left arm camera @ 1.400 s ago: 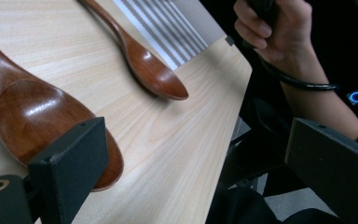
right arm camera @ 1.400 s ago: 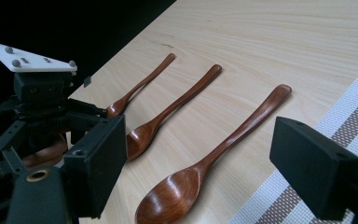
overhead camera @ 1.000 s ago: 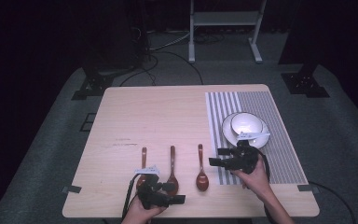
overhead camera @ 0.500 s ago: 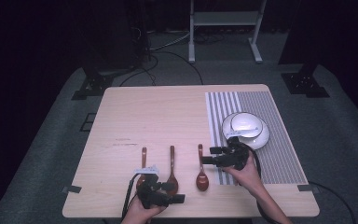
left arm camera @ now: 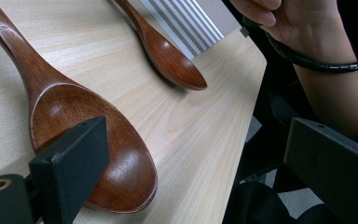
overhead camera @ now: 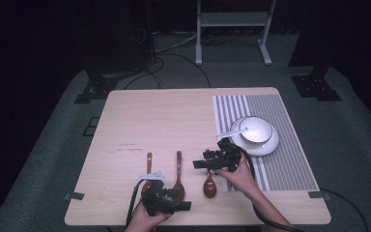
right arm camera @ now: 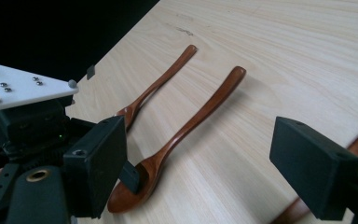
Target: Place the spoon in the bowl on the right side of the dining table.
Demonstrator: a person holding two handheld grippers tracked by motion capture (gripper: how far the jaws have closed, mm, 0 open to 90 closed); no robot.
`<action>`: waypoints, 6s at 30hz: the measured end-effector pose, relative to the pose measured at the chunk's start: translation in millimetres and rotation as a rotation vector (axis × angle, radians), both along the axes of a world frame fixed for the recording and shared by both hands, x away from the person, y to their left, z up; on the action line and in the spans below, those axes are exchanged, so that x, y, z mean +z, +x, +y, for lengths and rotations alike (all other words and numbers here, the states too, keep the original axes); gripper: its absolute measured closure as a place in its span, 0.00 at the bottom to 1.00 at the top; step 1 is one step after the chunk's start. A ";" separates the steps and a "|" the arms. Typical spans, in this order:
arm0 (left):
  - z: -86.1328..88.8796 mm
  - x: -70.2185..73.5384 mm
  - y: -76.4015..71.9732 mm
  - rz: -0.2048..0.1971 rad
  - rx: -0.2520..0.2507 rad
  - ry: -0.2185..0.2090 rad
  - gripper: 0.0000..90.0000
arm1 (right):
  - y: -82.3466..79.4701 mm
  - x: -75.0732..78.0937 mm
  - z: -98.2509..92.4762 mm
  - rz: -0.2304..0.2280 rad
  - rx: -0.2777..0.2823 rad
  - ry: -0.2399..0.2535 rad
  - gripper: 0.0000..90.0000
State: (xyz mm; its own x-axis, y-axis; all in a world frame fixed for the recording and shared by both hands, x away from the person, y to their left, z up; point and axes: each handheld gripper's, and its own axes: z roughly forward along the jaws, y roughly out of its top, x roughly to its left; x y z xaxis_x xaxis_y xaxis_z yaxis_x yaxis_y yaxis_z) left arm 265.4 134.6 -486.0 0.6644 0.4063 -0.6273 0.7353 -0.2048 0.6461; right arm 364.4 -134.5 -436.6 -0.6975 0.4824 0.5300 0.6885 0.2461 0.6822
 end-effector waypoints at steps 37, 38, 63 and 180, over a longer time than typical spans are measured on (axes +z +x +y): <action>0.5 -0.3 1.3 0.002 -0.008 -0.005 0.06 | 40.6 -23.9 67.0 0.060 0.003 -0.115 0.25; 0.5 -0.3 1.3 0.002 -0.008 -0.005 0.06 | 40.9 -24.1 68.1 0.062 0.003 -0.122 0.25; 1.9 -0.9 2.0 0.004 -0.011 -0.010 0.07 | 46.2 -32.5 91.1 0.016 -0.057 -0.244 0.50; 7.0 6.7 1.9 -0.058 0.018 -0.062 0.07 | 88.6 78.8 -135.1 -0.002 -0.647 0.143 0.93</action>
